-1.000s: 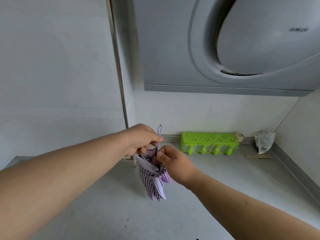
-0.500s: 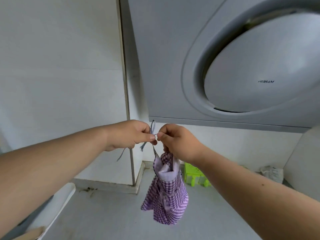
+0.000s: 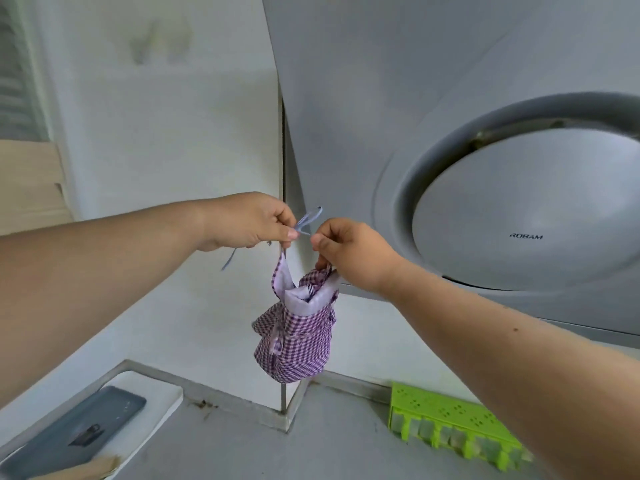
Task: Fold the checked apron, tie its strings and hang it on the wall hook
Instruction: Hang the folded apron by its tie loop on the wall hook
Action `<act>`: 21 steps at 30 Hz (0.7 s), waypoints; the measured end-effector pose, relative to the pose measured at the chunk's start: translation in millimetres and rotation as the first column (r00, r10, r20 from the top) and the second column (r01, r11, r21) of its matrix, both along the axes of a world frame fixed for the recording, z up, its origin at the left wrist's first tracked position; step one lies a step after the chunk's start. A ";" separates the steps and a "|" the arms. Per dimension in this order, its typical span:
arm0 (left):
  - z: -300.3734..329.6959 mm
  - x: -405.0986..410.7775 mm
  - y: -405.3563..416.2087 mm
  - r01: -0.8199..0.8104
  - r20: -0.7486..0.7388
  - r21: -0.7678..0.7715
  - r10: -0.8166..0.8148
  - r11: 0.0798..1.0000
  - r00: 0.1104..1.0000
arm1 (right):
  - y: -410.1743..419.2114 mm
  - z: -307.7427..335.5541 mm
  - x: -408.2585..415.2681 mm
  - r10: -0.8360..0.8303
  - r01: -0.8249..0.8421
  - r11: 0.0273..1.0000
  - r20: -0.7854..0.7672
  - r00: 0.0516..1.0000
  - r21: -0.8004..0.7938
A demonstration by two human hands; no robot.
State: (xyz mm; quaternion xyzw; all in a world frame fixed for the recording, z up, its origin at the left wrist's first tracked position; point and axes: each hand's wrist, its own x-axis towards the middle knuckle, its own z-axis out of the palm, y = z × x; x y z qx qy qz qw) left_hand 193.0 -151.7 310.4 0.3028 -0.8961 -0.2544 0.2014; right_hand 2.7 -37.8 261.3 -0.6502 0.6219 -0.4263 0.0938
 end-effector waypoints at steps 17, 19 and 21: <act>80.3 84.2 -66.0 -0.254 -0.257 -0.108 0.220 0.961 0.941 | -101.2 94.0 81.8 -0.002 -0.041 0.975 -0.197 0.980 -0.218; 90.0 92.6 -82.8 -0.265 -0.267 -0.115 0.227 0.957 0.937 | -119.0 105.5 90.7 -0.032 -0.017 0.973 -0.206 0.978 -0.230; 103.9 106.5 -108.0 -0.270 -0.278 -0.130 0.227 0.954 0.934 | -145.4 120.2 105.2 -0.066 0.006 0.966 -0.224 0.972 -0.259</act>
